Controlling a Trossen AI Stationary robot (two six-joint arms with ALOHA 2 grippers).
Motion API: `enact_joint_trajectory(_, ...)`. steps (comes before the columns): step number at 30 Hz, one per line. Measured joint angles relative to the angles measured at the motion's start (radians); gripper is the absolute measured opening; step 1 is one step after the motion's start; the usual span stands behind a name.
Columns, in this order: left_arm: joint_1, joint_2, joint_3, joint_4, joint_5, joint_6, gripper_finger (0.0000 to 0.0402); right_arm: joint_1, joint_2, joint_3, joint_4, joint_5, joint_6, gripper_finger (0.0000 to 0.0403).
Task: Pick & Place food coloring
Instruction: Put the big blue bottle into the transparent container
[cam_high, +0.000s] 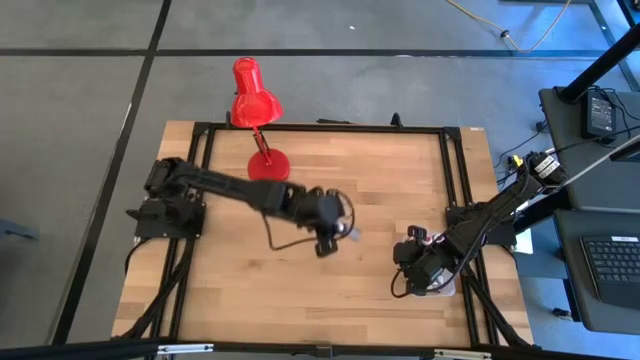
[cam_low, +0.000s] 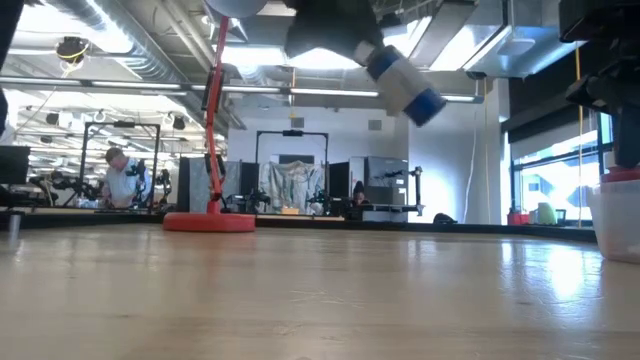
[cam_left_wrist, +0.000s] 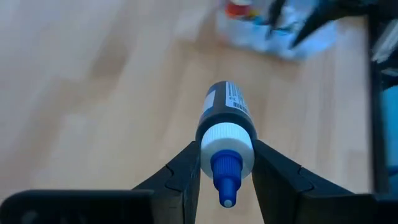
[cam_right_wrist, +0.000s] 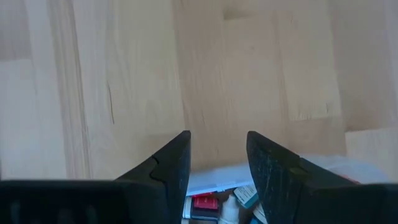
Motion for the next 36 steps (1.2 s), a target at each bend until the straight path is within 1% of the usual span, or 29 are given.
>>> enact_joint_trajectory(2,0.039,0.013,0.079,-0.116,-0.002,0.056,0.0115,0.0,0.0,0.0,-0.002,-0.004,-0.001,0.0158)
enact_joint_trajectory(7,0.097,0.088,0.289,-0.283,-0.003,0.154,0.0115,0.0,0.0,0.0,-0.009,-0.005,-0.001,0.0158)
enact_joint_trajectory(9,0.111,0.15,0.377,-0.341,0.003,0.186,0.0115,0.0,0.0,0.0,-0.01,-0.005,-0.001,0.0158)
enact_joint_trajectory(15,0.154,0.353,0.65,-0.585,0.029,0.197,0.0115,0.0,0.0,0.0,-0.008,-0.005,0.003,0.0158)
enact_joint_trajectory(18,0.17,0.44,0.753,-0.642,0.051,0.207,0.0115,0.0,0.0,0.0,-0.004,-0.005,0.003,0.0158)
enact_joint_trajectory(19,0.174,0.46,0.769,-0.656,0.061,0.212,0.0115,0.0,0.0,0.0,-0.003,-0.005,0.003,0.0158)
enact_joint_trajectory(21,0.181,0.473,0.757,-0.633,0.08,0.218,0.0117,0.0,0.0,0.0,-0.001,-0.005,0.003,0.0158)
enact_joint_trajectory(23,0.188,0.494,0.748,-0.644,0.106,0.22,0.0117,0.0,0.0,0.0,0.0,-0.005,0.003,0.0158)
enact_joint_trajectory(27,0.191,0.534,0.747,-0.654,0.104,0.216,0.0115,0.0,0.0,0.0,0.009,0.001,0.002,0.0158)
enact_joint_trajectory(36,0.189,0.571,0.743,-0.668,0.108,0.198,0.0119,0.0,0.0,0.0,0.028,0.002,0.003,0.0159)
